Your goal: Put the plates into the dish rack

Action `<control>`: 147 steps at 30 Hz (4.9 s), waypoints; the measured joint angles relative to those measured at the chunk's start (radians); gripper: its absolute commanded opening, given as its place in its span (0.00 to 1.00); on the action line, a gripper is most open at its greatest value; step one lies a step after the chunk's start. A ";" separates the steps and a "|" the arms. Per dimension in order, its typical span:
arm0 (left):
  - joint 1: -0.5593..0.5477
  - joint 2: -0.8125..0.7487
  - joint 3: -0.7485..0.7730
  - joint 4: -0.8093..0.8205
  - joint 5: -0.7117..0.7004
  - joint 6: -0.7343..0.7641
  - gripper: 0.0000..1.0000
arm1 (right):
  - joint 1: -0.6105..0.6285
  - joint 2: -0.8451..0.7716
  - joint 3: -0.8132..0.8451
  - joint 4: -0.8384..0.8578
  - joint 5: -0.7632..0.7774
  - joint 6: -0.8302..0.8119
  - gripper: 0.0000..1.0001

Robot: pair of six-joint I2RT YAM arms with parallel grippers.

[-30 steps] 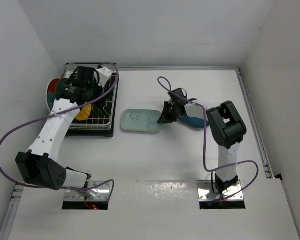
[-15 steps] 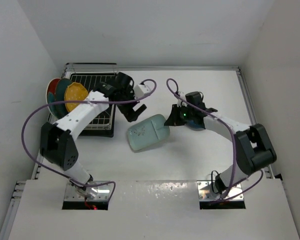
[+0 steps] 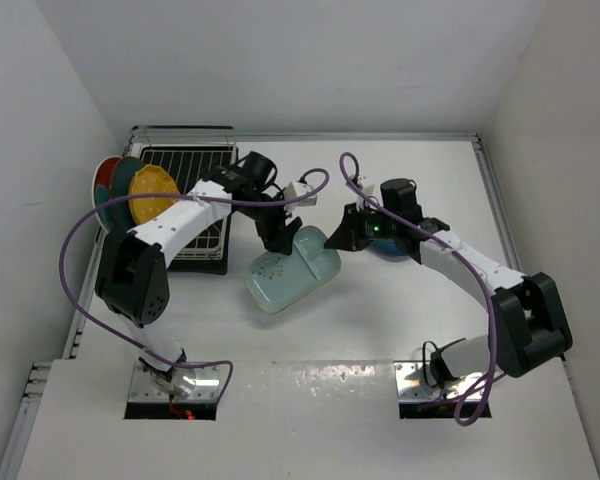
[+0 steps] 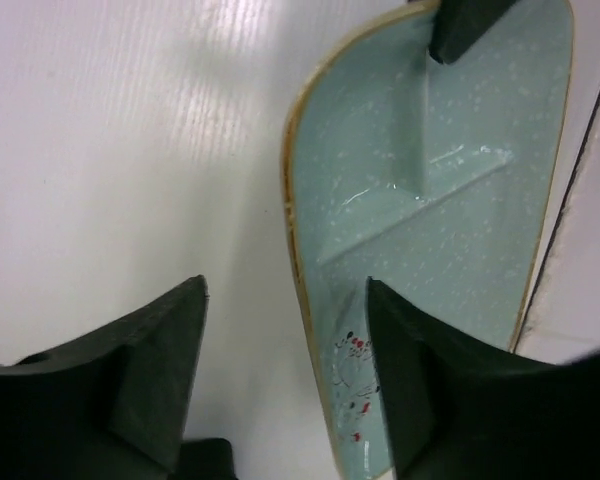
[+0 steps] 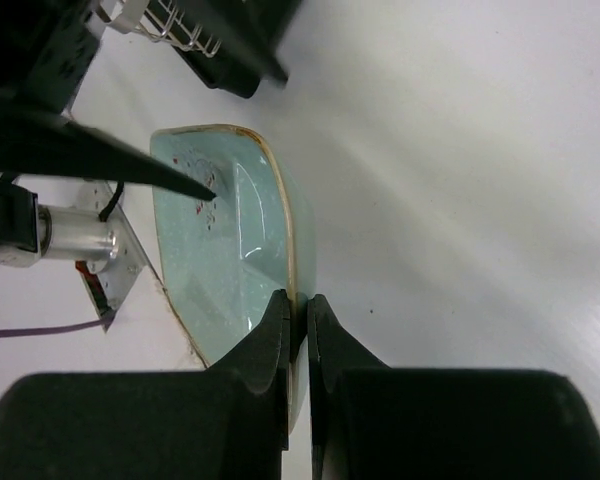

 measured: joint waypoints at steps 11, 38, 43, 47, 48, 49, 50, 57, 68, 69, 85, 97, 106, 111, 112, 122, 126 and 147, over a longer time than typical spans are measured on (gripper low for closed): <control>0.034 0.016 0.011 -0.146 0.149 0.122 0.04 | -0.008 -0.042 -0.023 0.061 -0.015 0.009 0.00; 0.173 -0.111 0.511 -0.182 -0.638 -0.320 0.00 | 0.005 -0.136 -0.016 0.187 0.357 0.212 1.00; 0.216 -0.120 0.505 -0.199 -0.962 -0.354 0.00 | 0.032 -0.178 -0.039 0.187 0.415 0.218 1.00; 0.255 -0.126 0.433 -0.182 -1.149 -0.394 0.00 | 0.045 -0.183 -0.062 0.180 0.448 0.220 1.00; 0.259 -0.128 0.411 -0.176 -1.186 -0.405 0.00 | 0.046 -0.185 -0.066 0.178 0.454 0.220 1.00; 0.259 -0.128 0.388 -0.171 -1.220 -0.417 0.00 | 0.046 -0.186 -0.069 0.177 0.460 0.220 1.00; 0.261 -0.129 0.360 -0.161 -1.257 -0.431 0.00 | 0.046 -0.188 -0.073 0.176 0.464 0.220 1.00; 0.265 -0.151 0.201 -0.095 -1.333 -0.505 0.00 | 0.049 -0.224 -0.113 0.177 0.493 0.220 1.00; 0.270 -0.189 0.032 0.021 -1.394 -0.525 0.00 | 0.051 -0.245 -0.124 0.174 0.513 0.219 1.00; 0.270 -0.189 0.029 0.025 -1.388 -0.526 0.00 | 0.051 -0.248 -0.125 0.174 0.514 0.219 1.00; 0.272 -0.151 0.009 0.063 -1.329 -0.538 0.00 | 0.051 -0.290 -0.134 0.150 0.536 0.212 1.00; 0.296 -0.158 0.003 0.074 -1.357 -0.647 0.00 | 0.051 -0.291 -0.134 0.135 0.542 0.211 1.00; 0.283 -0.155 -0.018 0.082 -1.386 -0.671 0.00 | 0.051 -0.291 -0.134 0.127 0.542 0.204 1.00; 0.278 -0.068 0.003 0.112 -1.357 -0.618 0.00 | 0.051 -0.291 -0.134 0.121 0.545 0.193 1.00; 0.275 -0.039 0.011 0.126 -1.344 -0.607 0.00 | 0.051 -0.291 -0.134 0.119 0.546 0.192 1.00; 0.275 0.037 0.050 0.152 -1.339 -0.495 0.33 | 0.043 -0.303 -0.146 0.068 0.573 0.152 1.00; 0.283 0.037 0.065 0.133 -1.355 -0.472 0.60 | -0.015 -0.288 -0.142 -0.004 0.595 0.154 1.00; 0.268 -0.262 0.114 0.121 -1.170 -0.401 0.77 | -0.412 0.304 0.050 -0.285 0.752 0.318 0.56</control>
